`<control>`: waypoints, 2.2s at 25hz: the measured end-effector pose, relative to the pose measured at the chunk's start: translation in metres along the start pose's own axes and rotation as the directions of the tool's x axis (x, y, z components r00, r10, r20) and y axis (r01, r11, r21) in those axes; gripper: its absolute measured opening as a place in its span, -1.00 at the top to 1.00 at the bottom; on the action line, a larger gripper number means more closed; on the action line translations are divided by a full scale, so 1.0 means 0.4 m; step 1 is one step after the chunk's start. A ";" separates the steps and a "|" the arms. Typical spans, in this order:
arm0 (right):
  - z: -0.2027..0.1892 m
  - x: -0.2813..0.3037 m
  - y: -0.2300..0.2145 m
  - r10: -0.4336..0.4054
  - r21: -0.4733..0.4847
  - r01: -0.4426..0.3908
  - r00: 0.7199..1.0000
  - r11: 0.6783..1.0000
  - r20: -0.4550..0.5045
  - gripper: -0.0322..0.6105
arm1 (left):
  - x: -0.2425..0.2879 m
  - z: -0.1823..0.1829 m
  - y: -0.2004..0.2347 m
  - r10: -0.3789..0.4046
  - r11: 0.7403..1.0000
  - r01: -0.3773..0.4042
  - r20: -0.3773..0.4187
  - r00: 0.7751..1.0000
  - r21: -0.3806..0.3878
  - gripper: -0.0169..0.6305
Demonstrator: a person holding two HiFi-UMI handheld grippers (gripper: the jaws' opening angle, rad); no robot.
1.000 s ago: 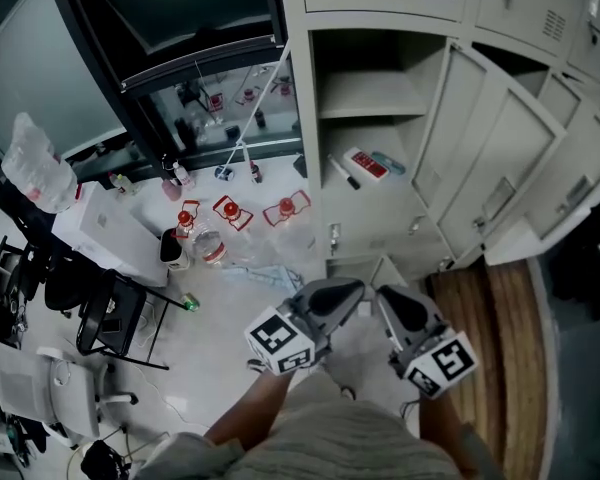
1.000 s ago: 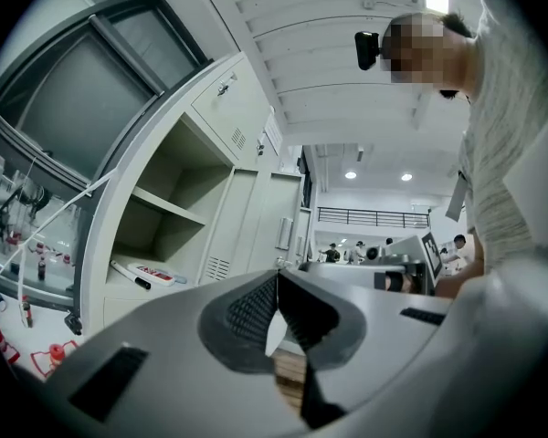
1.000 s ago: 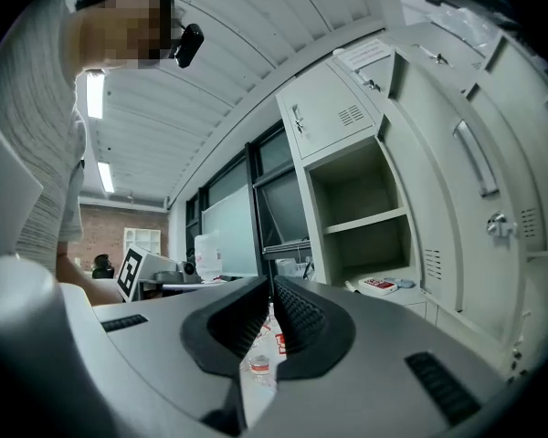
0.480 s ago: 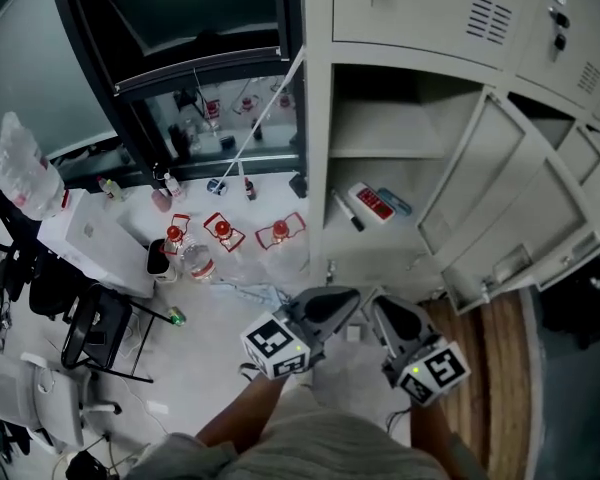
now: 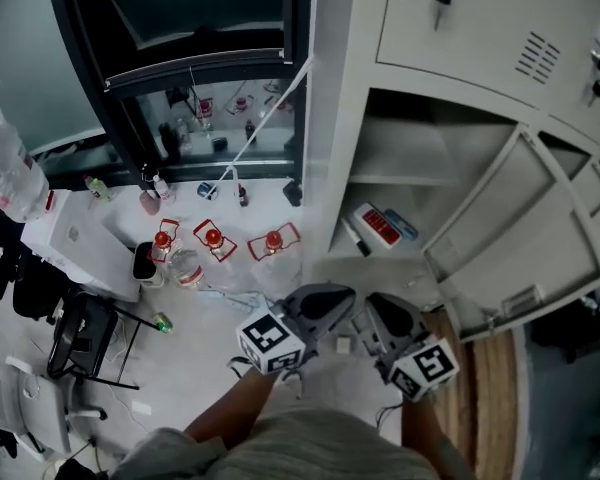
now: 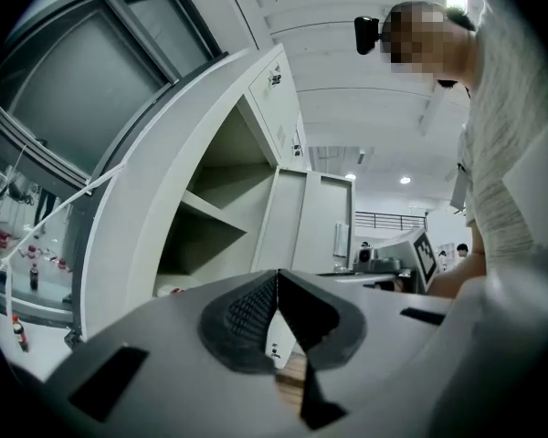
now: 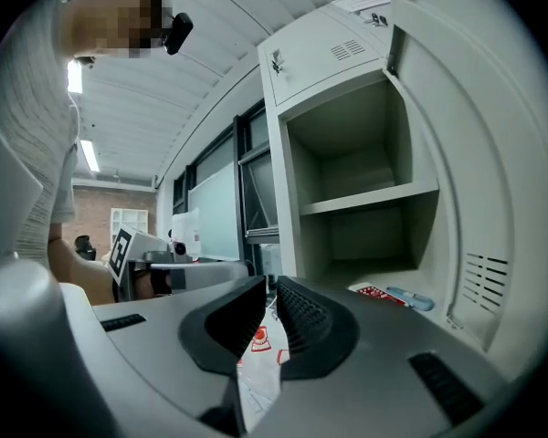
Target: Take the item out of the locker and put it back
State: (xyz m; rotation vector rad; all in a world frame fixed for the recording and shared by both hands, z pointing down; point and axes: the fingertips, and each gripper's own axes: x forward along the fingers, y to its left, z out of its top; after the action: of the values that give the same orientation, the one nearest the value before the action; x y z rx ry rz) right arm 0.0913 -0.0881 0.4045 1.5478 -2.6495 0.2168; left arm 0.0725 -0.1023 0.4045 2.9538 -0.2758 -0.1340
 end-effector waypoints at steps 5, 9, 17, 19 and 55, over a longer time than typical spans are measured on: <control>-0.011 0.053 -0.024 -0.035 -0.015 0.035 0.999 0.999 -0.022 0.75 | -0.014 0.000 0.048 -0.010 1.000 0.010 -0.007 1.000 -0.013 0.93; -0.034 0.079 -0.083 -0.069 -0.066 0.066 0.997 0.996 -0.044 0.70 | -0.012 0.001 0.064 -0.019 1.000 0.019 -0.005 1.000 -0.007 0.93; -0.077 0.144 -0.178 -0.074 -0.070 0.064 0.986 0.996 -0.147 0.65 | 0.026 -0.017 0.081 0.006 1.000 -0.007 -0.024 1.000 -0.029 0.93; -0.097 0.163 -0.206 -0.082 -0.069 0.071 0.981 0.995 -0.173 0.65 | 0.033 -0.021 0.091 0.025 0.999 -0.026 -0.022 0.999 -0.037 0.93; -0.228 0.287 -0.335 -0.139 -0.058 0.128 0.939 0.990 -0.314 0.66 | 0.052 -0.141 0.155 0.068 0.990 -0.076 -0.072 0.995 -0.115 0.93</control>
State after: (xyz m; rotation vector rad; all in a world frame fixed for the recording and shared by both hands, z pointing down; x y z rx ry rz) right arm 0.1502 -0.2380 0.5209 1.5266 -2.2817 0.3727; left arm 0.0878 -0.1572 0.4695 2.8209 -0.3520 -0.0382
